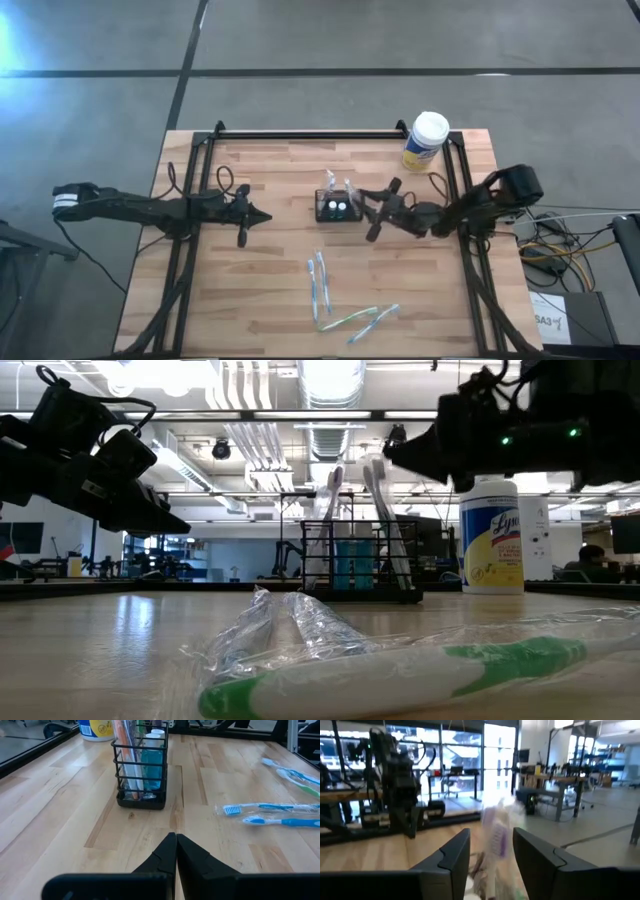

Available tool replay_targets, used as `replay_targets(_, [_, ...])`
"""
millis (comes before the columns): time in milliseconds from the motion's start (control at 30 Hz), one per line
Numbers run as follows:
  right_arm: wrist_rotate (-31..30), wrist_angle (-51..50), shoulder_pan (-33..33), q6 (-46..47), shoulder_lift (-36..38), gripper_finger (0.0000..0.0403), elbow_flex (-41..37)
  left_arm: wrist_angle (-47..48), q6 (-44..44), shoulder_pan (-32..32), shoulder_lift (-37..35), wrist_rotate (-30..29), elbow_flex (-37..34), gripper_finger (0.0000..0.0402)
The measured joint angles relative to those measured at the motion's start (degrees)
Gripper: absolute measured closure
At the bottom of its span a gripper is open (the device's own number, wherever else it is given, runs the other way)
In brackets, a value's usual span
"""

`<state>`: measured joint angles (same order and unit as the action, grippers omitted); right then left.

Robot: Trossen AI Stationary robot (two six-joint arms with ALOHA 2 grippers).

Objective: Pick & Place toothbrushing station
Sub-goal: Put the top left blue toothbrush into the black wire organizer

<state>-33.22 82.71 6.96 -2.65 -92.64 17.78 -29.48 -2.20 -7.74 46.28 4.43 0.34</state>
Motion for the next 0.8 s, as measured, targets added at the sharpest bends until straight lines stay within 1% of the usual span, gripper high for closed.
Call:
replay_targets(167, [0.0, -0.2, 0.0, -2.9, 10.1, 0.0253, -4.8, 0.0, 0.0, 0.0, 0.0, 0.0, 0.0, 0.0388])
replay_targets(267, [0.1, -0.3, 0.0, -3.9, 17.5, 0.0264, -9.1, -0.1, -0.1, 0.0, 0.0, 0.0, 0.0, 0.0388])
replay_targets(333, [0.9, -0.3, 0.0, -4.6, 22.6, 0.0280, -12.1, -0.1, -1.2, 0.0, 0.0, 0.0, 0.0, 0.0388])
replay_targets(433, [3.4, -0.4, 0.0, -5.1, 29.7, 0.0314, -16.5, 0.0, -3.7, 0.0, 0.0, 0.0, 0.2, 0.0388])
replay_targets(467, [3.5, -1.5, 0.1, -5.0, 31.5, 0.0327, -17.4, 0.0, -4.5, 0.0, 0.0, 0.0, 0.2, 0.0388])
replay_targets(533, [3.7, -8.0, 0.2, -4.6, 35.5, 0.0354, -17.2, 0.1, -5.8, 0.0, 0.0, 0.0, 0.5, 0.0388])
replay_targets(600, [4.7, -14.6, 0.3, -3.6, 37.9, 0.0378, -17.2, -0.2, -6.4, 0.0, 0.0, 0.0, 0.7, 0.0388])
replay_targets(667, [5.0, -18.9, 0.3, -2.9, 39.6, 0.0390, -17.3, 0.0, -7.0, 0.0, 0.0, 0.0, 0.7, 0.0388])
replay_targets(733, [5.3, -18.9, 0.3, -2.2, 40.5, 0.0393, -17.3, -0.1, -7.9, 0.0, 0.4, 0.1, 0.6, 0.0388])
replay_targets(800, [6.8, -19.1, 0.3, -3.6, 41.4, 0.0394, -17.3, 0.1, -10.0, 0.1, 0.6, 1.5, 0.3, 0.0388])
